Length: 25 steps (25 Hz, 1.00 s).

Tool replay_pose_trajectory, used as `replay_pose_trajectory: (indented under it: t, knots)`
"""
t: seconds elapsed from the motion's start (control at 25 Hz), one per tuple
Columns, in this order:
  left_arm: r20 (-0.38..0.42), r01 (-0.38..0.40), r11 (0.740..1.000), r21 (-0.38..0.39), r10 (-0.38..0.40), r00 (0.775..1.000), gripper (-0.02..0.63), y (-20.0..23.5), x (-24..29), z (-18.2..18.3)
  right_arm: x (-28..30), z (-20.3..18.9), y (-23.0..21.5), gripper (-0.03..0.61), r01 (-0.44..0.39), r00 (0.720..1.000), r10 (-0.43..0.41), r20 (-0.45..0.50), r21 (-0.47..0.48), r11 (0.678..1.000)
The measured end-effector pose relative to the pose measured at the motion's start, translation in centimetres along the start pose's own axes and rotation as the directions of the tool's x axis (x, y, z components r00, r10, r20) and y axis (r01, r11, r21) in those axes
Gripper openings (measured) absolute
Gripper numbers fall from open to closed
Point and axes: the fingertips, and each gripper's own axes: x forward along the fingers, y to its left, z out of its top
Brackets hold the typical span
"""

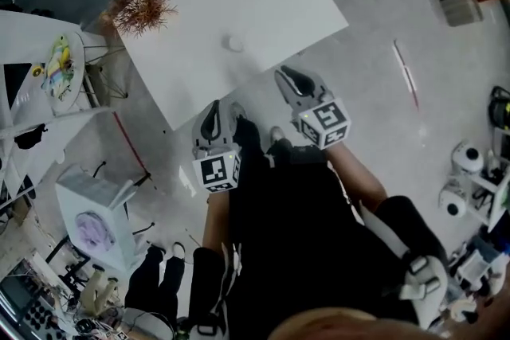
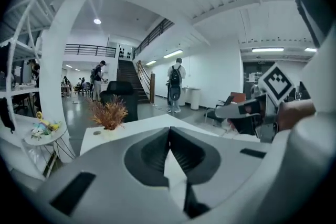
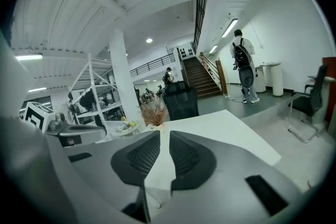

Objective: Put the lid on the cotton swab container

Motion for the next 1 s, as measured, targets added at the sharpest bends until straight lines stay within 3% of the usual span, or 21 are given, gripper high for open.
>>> replay_pose_trajectory:
  t: [0.16, 0.44, 0.72, 1.0]
  knots:
    - [0.095, 0.001, 1.0, 0.001, -0.001, 0.995, 0.006, -1.1, -3.5, 4.7, -2.6, 1.8, 1.8, 0.048, 0.002, 0.999, -0.002, 0.053, -0.001, 1.0]
    - [0.191, 0.01, 0.999, 0.053, -0.02, 0.981, 0.007, -0.9, -8.0, 8.6, -5.0, 4.0, 5.4, 0.046, 0.055, 0.993, -0.052, 0.108, -0.022, 0.998]
    - [0.217, 0.032, 0.996, 0.087, -0.05, 0.975, 0.006, -0.2, -10.0, 9.0, -6.6, 4.8, 7.9, 0.041, 0.073, 0.983, -0.068, 0.173, -0.024, 0.997]
    - [0.239, 0.047, 0.994, 0.102, -0.071, 0.968, 0.006, -0.2, -11.0, 9.1, -6.8, 4.6, 9.2, 0.015, 0.097, 0.984, -0.09, 0.156, -0.039, 0.995]
